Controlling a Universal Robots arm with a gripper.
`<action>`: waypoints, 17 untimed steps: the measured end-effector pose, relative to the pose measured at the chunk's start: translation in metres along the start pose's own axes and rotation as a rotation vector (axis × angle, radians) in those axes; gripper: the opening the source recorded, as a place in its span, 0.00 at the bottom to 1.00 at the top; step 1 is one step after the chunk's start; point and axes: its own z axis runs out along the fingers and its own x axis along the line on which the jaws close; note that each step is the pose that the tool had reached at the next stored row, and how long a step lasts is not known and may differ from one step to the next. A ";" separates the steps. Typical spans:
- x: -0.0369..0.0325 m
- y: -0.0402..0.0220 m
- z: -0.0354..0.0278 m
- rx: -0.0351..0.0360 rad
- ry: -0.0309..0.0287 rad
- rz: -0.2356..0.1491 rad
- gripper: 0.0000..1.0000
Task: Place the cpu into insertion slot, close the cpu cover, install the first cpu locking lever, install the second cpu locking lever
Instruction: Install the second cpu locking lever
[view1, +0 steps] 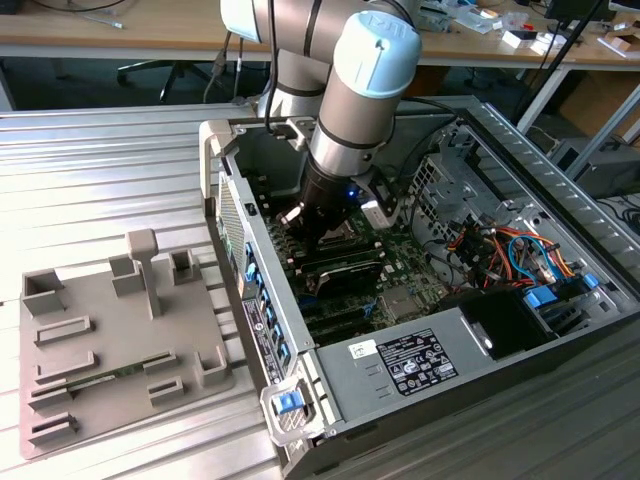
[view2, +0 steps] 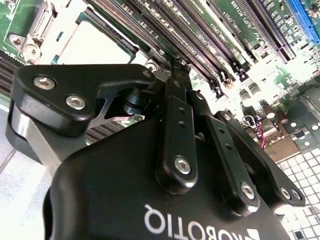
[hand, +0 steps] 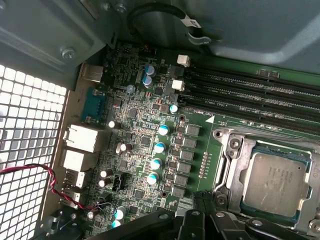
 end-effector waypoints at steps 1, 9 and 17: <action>0.0001 -0.0002 -0.0015 0.0006 -0.0002 0.000 0.11; 0.0001 0.0000 -0.0030 0.0007 -0.0008 0.000 0.11; -0.0001 0.0002 0.0016 -0.0037 -0.0019 0.000 0.11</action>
